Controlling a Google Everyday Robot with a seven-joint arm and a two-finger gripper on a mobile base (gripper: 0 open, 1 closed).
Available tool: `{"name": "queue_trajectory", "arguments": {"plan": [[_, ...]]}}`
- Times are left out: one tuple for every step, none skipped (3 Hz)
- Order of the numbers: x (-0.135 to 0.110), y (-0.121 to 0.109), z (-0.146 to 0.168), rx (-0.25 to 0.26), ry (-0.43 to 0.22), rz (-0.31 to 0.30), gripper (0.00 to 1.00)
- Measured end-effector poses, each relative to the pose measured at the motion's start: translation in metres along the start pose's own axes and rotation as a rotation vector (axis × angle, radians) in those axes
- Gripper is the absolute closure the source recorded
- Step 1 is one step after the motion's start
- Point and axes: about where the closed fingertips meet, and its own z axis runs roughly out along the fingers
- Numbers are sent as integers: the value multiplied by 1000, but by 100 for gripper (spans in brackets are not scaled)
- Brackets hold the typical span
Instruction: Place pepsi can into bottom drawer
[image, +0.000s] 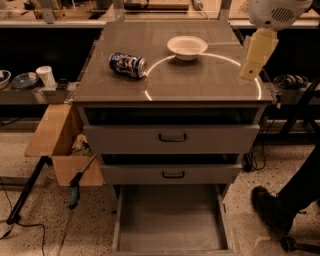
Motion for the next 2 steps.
{"name": "queue_trajectory", "arguments": {"plan": [[-2,-2,-1,5,-4,-2,0],[5,-2,4,-3,-2,14,0]]}}
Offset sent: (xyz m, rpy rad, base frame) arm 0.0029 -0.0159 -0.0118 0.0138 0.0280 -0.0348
